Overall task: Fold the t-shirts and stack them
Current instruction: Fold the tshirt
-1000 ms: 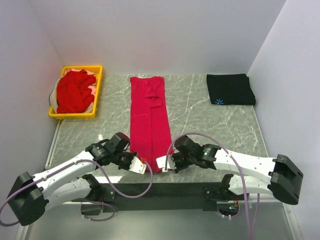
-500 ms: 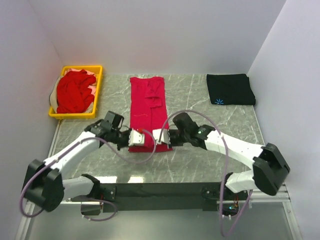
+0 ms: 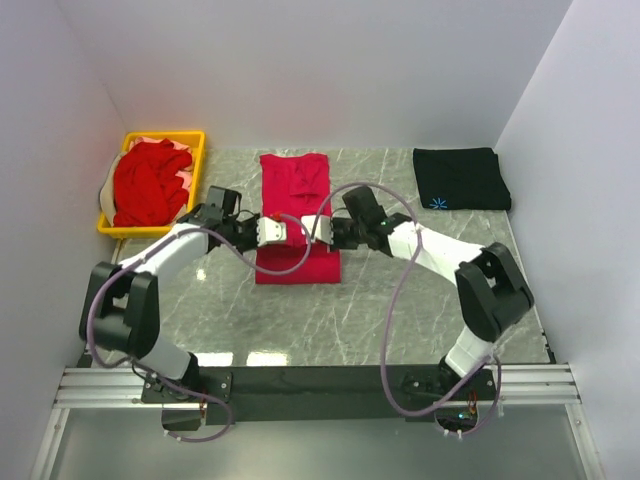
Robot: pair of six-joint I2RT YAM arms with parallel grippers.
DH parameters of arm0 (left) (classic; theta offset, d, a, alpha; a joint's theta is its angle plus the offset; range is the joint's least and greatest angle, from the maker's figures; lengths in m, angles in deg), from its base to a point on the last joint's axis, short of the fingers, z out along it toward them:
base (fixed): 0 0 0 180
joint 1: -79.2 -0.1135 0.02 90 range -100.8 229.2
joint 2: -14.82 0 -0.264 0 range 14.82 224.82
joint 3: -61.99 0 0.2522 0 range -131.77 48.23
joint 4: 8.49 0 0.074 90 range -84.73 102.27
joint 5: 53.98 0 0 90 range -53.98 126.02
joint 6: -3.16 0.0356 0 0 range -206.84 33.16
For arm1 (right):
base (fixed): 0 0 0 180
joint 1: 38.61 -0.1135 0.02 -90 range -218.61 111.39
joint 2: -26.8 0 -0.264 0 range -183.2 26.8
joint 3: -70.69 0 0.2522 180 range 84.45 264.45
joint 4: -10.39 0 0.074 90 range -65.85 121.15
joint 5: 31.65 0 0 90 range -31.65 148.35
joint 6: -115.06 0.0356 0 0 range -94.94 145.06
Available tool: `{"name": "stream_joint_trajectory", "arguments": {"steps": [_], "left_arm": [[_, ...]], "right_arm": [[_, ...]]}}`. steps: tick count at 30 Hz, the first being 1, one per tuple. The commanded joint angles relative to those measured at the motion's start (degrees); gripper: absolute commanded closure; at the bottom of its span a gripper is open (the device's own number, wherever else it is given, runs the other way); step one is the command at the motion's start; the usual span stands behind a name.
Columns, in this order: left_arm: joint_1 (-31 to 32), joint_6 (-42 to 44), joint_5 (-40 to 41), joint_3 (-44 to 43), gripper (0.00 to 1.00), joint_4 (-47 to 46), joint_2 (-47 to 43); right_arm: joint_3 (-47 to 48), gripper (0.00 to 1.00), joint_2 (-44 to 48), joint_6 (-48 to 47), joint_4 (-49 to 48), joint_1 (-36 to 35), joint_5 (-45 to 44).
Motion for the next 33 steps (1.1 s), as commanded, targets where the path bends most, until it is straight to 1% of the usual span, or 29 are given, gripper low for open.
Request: {"name": "stream_joint_trajectory", "arguments": {"steps": [1,4,9,11,12,13,15,16,18,19,21,23,24,26,27,30,31,33], "left_arm": [[-1.2,2.21,-2.22,-4.68,0.99,-4.7,3.42],[-1.99,2.91,-2.39,-7.07,0.99,-5.23,6.68],[-3.22,2.65,-1.95,-10.57,0.99,-7.51,11.94],[-3.22,2.3,-1.69,-11.72,0.95,-7.25,13.53],[-3.31,2.04,-1.52,-12.42,0.92,-7.6,14.67],[-3.31,1.6,-1.17,-12.78,0.82,-8.04,15.2],[-3.4,-0.93,-0.2,-13.83,0.73,-9.26,16.08],[-3.57,-2.26,-0.2,-14.62,0.69,-9.88,16.26],[-4.71,-4.63,-0.72,-18.47,0.66,-8.57,17.14],[-5.15,-5.86,-1.25,-19.71,0.6,-7.61,17.4],[-6.55,-9.36,-1.69,-22.87,0.59,-6.9,17.67],[-7.79,-13.06,-2.56,-24.2,0.56,-6.99,17.41],[-8.84,-15.26,-3.09,-25.77,0.53,-6.03,17.15],[-9.72,-16.94,-4.67,-26.58,0.52,-3.31,16.53],[-10.51,-18.69,-5.46,-25.97,0.53,-2.77,15.22],[-11.04,-20.37,-7.31,-23.26,0.56,1.44,12.76],[-10.96,-21.07,-7.66,-22.46,0.58,2.06,12.23],[-10.96,-24.93,-8.02,-20.44,0.59,3.64,11.26]], "right_arm": [[4.78,1.0,-2.92,-2.53,-3.56,2.06,1.48],[9.07,1.0,-6.44,-3.05,-3.22,3.29,2.09],[12.6,1.0,-11.36,-3.32,-3.04,4.52,2.63],[13.48,1.0,-13.03,-3.41,-2.95,4.79,2.1],[13.74,1.0,-13.47,-3.32,-3.38,4.7,1.75],[14.27,0.9,-14.26,-2.97,-3.48,4.79,1.49],[14.8,0.77,-14.62,-1.13,-4.61,4.88,-0.27],[15.41,0.65,-14.62,-0.34,-4.97,4.97,-0.88],[16.2,0.6,-14.27,1.86,-5.24,5.49,-1.85],[17.6,0.57,-13.83,2.74,-4.45,5.93,-2.38],[19.62,0.56,-13.3,6.24,-2.44,6.55,-2.65],[23.05,0.56,-12.77,8.97,-0.15,7.51,-2.65],[24.37,0.56,-12.69,11.34,3.34,7.86,-2.47],[27.36,0.57,-12.25,13.63,6.35,8.3,-1.51],[27.8,0.58,-12.07,15.47,7.58,8.39,-1.16],[28.77,0.65,-11.54,19.26,13.99,8.31,1.91],[30.26,0.69,-12.41,20.14,16.28,8.31,3.14],[32.37,0.7,-13.65,21.9,23.55,8.31,7.97]]}}
